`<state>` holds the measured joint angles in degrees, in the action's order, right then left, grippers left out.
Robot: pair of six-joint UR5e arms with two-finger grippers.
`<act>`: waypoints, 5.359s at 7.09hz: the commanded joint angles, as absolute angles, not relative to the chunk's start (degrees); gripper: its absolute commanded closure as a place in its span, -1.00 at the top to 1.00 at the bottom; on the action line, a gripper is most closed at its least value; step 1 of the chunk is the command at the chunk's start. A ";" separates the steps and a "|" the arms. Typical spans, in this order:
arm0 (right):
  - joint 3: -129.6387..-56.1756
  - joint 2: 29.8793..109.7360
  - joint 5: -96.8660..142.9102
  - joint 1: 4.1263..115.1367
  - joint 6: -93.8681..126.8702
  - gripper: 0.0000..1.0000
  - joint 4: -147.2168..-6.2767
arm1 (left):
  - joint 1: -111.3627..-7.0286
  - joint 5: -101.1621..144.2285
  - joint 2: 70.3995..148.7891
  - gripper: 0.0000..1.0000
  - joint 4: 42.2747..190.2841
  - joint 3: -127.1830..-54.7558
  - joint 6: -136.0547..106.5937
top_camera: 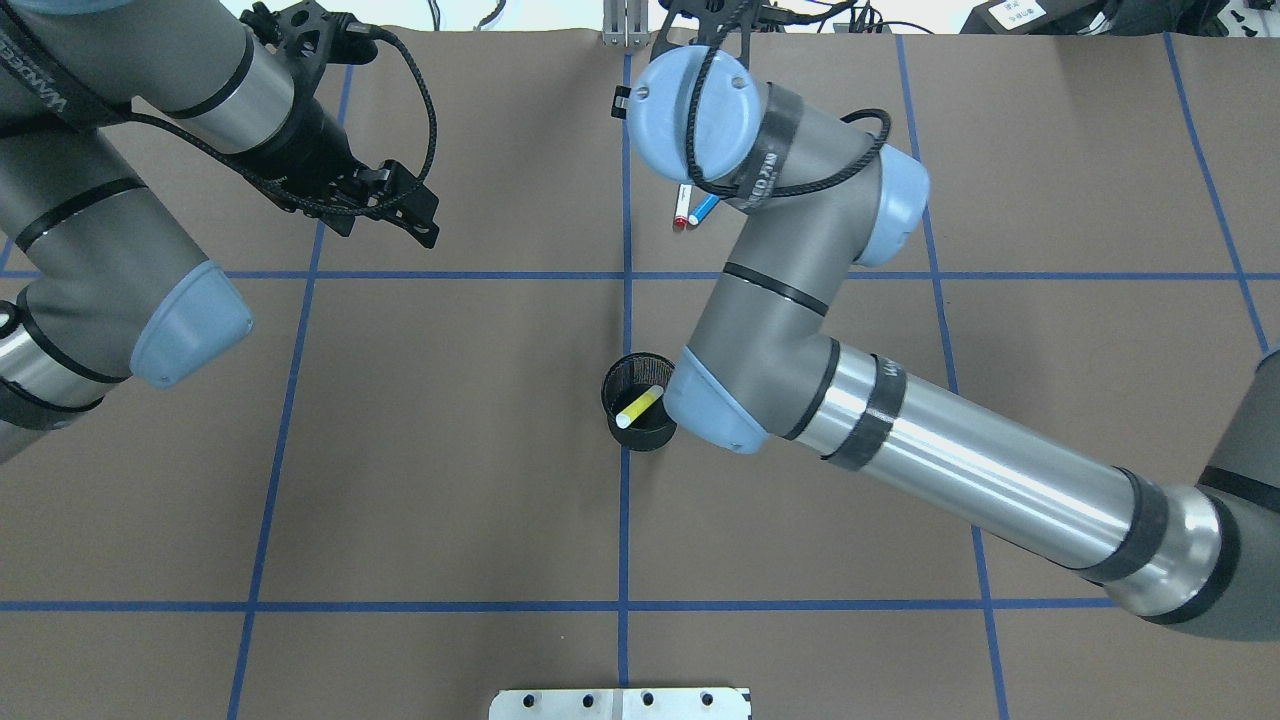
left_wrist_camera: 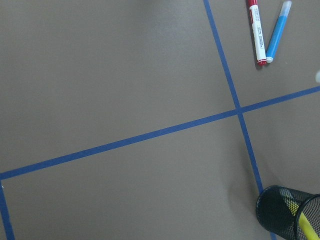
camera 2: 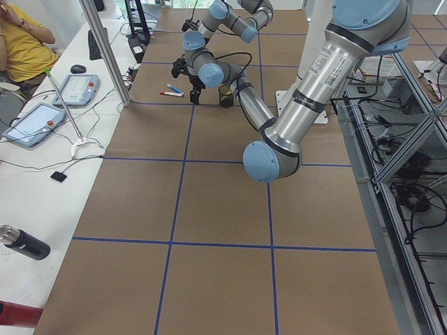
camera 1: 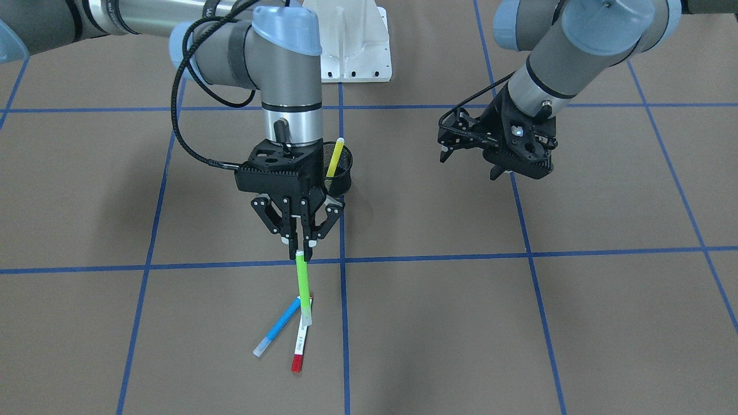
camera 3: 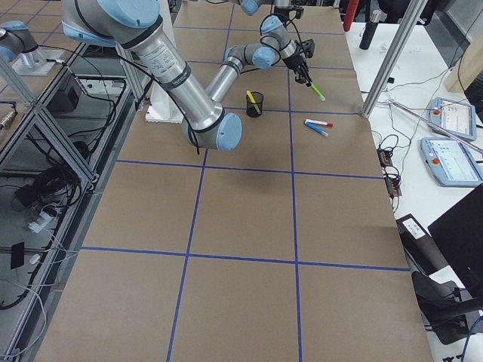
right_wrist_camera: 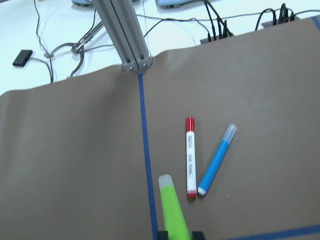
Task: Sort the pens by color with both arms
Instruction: 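Lower the green highlighter onto the table apart from the other markers, then move the left gripper over the pen cup while the right arm withdraws, then lower the left gripper into the cup and grasp the yellow highlighter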
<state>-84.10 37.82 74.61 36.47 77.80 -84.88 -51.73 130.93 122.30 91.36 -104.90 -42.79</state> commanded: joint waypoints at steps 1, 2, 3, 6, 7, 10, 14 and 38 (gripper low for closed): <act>-69.32 33.14 65.86 35.25 79.54 -1.00 -76.02 | -52.12 131.31 121.12 0.98 91.49 -104.85 -38.62; -62.82 31.39 64.35 34.81 79.54 -1.00 -70.63 | -53.25 131.31 120.16 0.98 91.41 -104.77 -35.36; -59.27 28.85 64.08 34.11 79.63 -1.00 -70.40 | -54.48 132.61 119.54 0.99 91.32 -104.77 -34.55; -56.71 29.18 62.67 29.90 79.63 -0.16 -65.42 | -55.63 134.38 119.44 0.98 91.32 -104.15 -33.93; -56.69 29.96 62.41 29.62 79.45 -0.11 -65.30 | -55.63 134.38 119.44 0.98 91.32 -104.15 -33.93; -56.69 30.24 60.73 30.06 79.10 0.60 -65.22 | -55.37 134.38 119.44 0.98 91.14 -104.24 -34.10; -65.10 33.91 87.53 39.43 76.84 0.97 -65.74 | -55.02 134.30 120.41 0.99 90.97 -104.94 -43.55; -97.47 53.00 123.40 52.65 49.92 0.99 -97.82 | -32.08 128.14 138.34 -0.05 91.41 -88.42 -63.81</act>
